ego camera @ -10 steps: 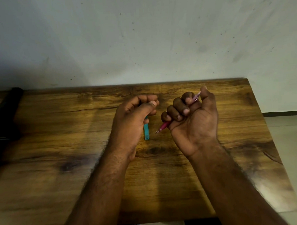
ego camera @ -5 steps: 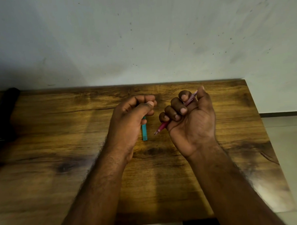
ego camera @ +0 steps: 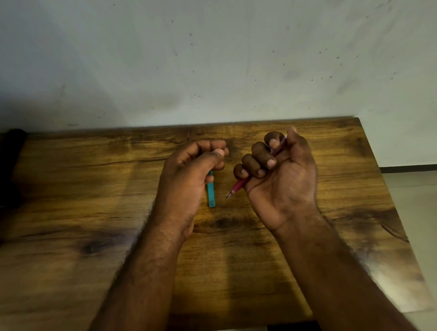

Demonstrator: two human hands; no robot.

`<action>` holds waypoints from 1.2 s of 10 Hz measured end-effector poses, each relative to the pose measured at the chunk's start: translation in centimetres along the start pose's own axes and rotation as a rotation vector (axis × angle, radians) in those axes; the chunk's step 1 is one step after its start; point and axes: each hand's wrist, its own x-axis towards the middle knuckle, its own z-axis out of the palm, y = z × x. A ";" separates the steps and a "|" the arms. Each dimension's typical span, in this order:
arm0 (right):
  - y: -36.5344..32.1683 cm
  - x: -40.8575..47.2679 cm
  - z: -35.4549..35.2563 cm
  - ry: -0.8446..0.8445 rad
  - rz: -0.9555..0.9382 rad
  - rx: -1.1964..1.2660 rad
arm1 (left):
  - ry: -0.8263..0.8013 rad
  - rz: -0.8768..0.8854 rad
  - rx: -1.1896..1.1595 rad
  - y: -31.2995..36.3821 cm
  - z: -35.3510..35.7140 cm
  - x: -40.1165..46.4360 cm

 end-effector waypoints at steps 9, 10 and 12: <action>0.1 0.2 -0.2 -0.016 -0.029 0.016 | 0.001 0.002 -0.002 -0.4 -0.2 0.2; 0.1 0.2 -0.2 -0.013 -0.013 0.035 | -0.002 0.001 0.004 -0.4 0.0 0.2; -0.1 0.2 -0.5 -0.016 -0.039 0.052 | 0.004 0.001 0.001 -0.4 -0.1 0.2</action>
